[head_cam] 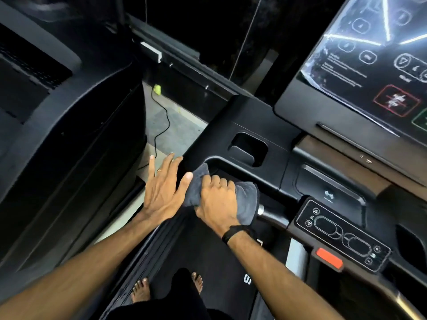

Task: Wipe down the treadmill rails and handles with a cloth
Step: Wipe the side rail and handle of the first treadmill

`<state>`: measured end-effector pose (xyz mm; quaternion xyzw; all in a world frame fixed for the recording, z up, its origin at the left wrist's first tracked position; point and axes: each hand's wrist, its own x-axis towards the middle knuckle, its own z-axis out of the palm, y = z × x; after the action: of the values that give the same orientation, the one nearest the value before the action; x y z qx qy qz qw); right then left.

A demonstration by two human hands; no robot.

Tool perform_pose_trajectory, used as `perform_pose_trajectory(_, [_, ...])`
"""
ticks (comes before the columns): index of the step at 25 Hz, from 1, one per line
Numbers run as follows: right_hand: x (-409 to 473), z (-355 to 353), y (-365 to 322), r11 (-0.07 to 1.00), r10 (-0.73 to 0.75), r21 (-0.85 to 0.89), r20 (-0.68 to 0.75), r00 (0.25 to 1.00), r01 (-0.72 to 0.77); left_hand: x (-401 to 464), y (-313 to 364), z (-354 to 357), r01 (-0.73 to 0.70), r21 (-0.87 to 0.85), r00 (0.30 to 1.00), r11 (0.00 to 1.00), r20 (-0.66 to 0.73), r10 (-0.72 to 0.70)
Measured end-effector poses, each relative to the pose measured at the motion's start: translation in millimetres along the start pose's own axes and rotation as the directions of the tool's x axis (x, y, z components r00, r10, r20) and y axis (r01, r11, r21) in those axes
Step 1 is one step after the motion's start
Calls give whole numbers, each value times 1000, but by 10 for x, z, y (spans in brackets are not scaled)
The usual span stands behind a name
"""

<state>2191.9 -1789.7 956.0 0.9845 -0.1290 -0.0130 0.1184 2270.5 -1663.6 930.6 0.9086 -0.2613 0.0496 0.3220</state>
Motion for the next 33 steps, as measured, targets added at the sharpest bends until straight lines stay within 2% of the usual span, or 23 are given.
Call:
perform_pose_trajectory(5, [-398, 49, 250, 989, -132, 50, -134, 982, 140, -41, 112, -77, -255, 77, 967, 964, 28, 254])
perform_pose_trajectory(7, [-669, 106, 515, 996, -84, 26, -133, 988, 88, -52, 168, -88, -371, 88, 928, 925, 76, 365])
perform_pose_trajectory(9, [-917, 179, 795, 1000, -2, 11, -127, 992, 3, -40, 239, -82, -406, 76, 911, 911, 112, 397])
perform_pose_trajectory(12, [-1207, 236, 1015, 998, 47, 49, -116, 992, -41, -31, 445, -14, -407, 31, 908, 913, 118, 401])
perform_pose_trajectory(17, [-1336, 261, 1098, 975, 186, 162, -233, 955, -151, -90, 942, 173, -433, -67, 892, 899, 115, 438])
perform_pose_trajectory(21, [-1344, 264, 1228, 950, 295, 188, -279, 914, -250, -106, 1247, 298, -383, -97, 915, 919, 98, 392])
perform_pose_trajectory(23, [-1347, 246, 1333, 964, 254, 162, -305, 918, -213, -95, 1318, 363, -367, -95, 920, 925, 108, 376])
perform_pose_trajectory(26, [-1281, 170, 1559, 990, 114, 117, -301, 947, -83, -43, 1383, 447, -338, -97, 934, 936, 90, 347])
perform_pose_trajectory(29, [-1248, 100, 1756, 988, 59, 155, -290, 955, -14, -5, 1500, 544, -308, -137, 942, 942, 93, 321])
perform_pose_trajectory(31, [-1275, 63, 1849, 957, 168, 283, -334, 927, -71, 36, 1554, 619, -314, -139, 935, 939, 128, 332])
perform_pose_trajectory(33, [-1325, 22, 1998, 895, 379, 379, -374, 846, -234, 104, 1603, 693, -318, -113, 929, 941, 160, 333])
